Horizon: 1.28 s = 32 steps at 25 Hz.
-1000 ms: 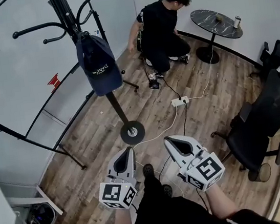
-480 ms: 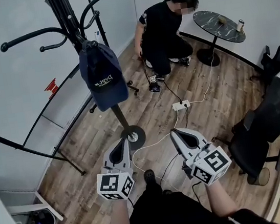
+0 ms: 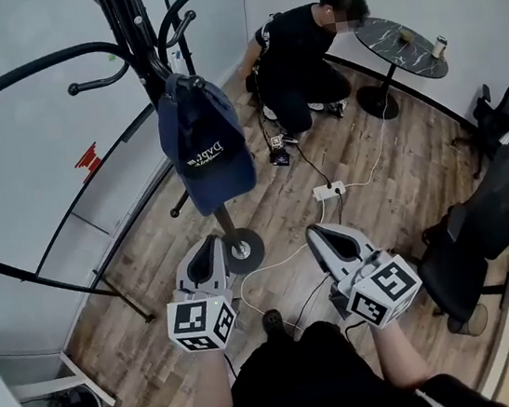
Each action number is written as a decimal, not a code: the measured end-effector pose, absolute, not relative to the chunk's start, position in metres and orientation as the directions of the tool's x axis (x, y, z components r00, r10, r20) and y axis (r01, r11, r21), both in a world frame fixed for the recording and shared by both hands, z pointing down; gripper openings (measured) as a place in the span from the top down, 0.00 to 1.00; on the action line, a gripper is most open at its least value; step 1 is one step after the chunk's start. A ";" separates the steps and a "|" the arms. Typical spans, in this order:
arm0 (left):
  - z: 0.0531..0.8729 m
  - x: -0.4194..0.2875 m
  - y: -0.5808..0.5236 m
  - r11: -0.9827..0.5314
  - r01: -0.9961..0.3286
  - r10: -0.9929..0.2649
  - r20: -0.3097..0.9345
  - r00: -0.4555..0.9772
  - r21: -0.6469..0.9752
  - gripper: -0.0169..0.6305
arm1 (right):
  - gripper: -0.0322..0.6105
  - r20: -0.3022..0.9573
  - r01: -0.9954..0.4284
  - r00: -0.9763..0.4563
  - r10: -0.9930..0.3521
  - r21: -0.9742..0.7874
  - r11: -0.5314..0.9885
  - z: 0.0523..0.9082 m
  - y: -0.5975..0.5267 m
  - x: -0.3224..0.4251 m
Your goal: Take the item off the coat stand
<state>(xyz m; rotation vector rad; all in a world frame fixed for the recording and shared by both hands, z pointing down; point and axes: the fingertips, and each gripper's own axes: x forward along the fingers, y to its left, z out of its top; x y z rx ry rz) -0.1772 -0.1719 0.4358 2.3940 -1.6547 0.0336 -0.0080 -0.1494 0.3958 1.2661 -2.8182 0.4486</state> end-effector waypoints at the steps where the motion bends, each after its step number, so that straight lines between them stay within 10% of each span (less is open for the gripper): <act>1: 0.437 -0.181 -0.176 -0.331 -0.927 -0.922 0.148 0.357 0.176 0.95 | 0.90 0.140 -0.737 -0.669 -0.729 -0.251 0.628 0.397 -0.151 -0.010; 5: 0.446 -0.195 -0.194 -0.303 -0.935 -0.930 0.159 0.333 0.183 0.77 | 0.90 0.165 -0.748 -0.658 -0.734 -0.250 0.614 0.404 -0.157 -0.012; 15: 0.446 -0.204 -0.234 -0.269 -0.949 -0.946 0.141 0.292 0.163 0.71 | 0.90 0.181 -0.767 -0.636 -0.750 -0.250 0.591 0.404 -0.168 -0.004; 32: 0.446 -0.202 -0.247 -0.219 -0.957 -0.962 0.122 0.245 0.192 0.92 | 0.90 0.200 -0.771 -0.632 -0.749 -0.261 0.581 0.405 -0.177 0.009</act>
